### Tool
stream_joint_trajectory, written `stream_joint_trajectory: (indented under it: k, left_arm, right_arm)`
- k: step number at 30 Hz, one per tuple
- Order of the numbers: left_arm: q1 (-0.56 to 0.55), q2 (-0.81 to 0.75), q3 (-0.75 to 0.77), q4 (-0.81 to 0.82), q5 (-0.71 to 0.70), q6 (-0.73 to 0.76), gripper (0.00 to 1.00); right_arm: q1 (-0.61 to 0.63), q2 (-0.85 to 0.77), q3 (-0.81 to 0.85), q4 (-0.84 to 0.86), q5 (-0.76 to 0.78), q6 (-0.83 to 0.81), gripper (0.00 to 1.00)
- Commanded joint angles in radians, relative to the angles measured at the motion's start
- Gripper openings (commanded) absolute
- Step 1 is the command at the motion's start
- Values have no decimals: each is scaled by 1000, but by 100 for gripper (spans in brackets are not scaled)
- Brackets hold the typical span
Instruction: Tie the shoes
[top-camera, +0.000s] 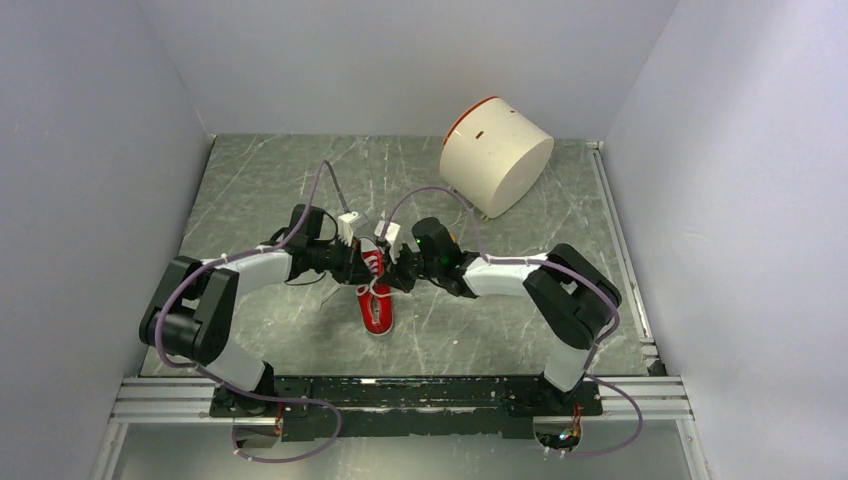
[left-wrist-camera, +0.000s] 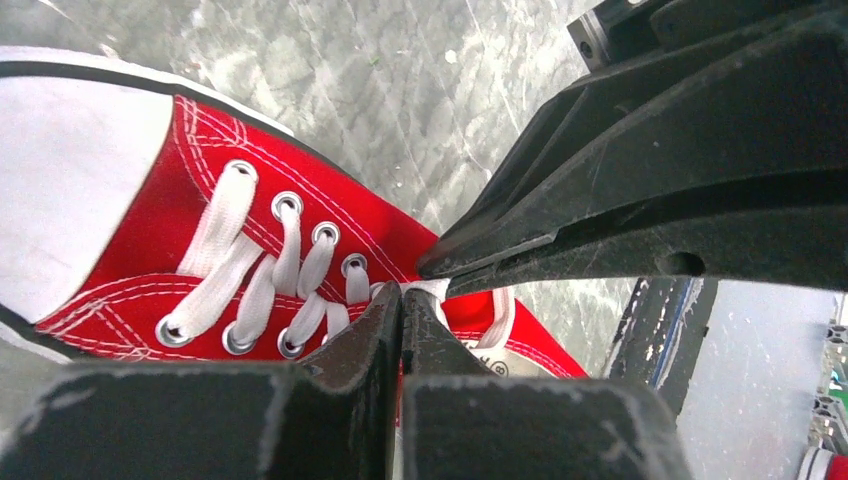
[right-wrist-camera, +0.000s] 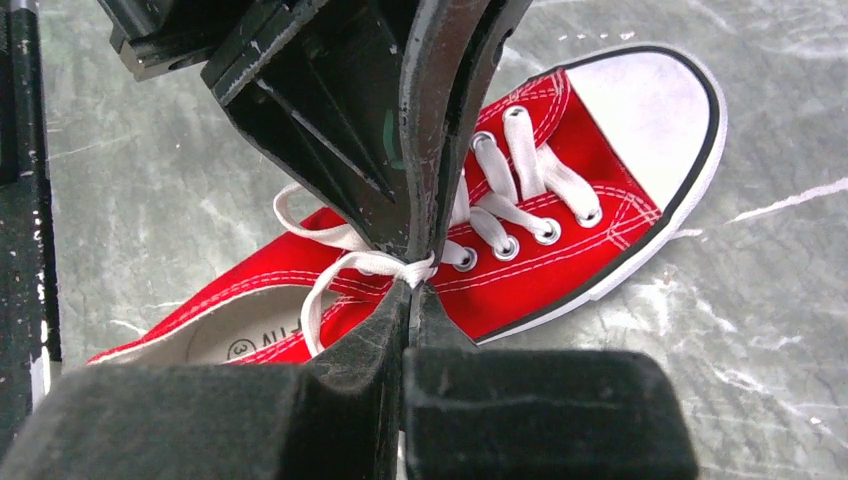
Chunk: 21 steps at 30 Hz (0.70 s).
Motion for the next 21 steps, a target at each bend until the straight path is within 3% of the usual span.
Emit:
stream_joint_trajectory:
  k: [1, 5, 12, 15, 18, 21]
  left_arm:
    - [4, 43, 22, -23, -32, 25, 5]
    - [4, 79, 32, -25, -48, 25, 5]
    - [4, 112, 66, -71, -86, 45, 5]
    - [4, 119, 68, -65, -84, 42, 5]
    - [4, 123, 69, -70, -77, 47, 5]
    - [4, 118, 62, -68, -75, 50, 5]
  right_arm:
    - [39, -51, 65, -157, 77, 67, 0]
    - [43, -3, 201, -319, 75, 250, 0]
    - [72, 16, 305, -457, 94, 532, 0]
    - [87, 40, 381, -554, 91, 522, 0]
    - [82, 32, 386, -531, 41, 547, 0]
    - [79, 5, 364, -479, 31, 575, 7]
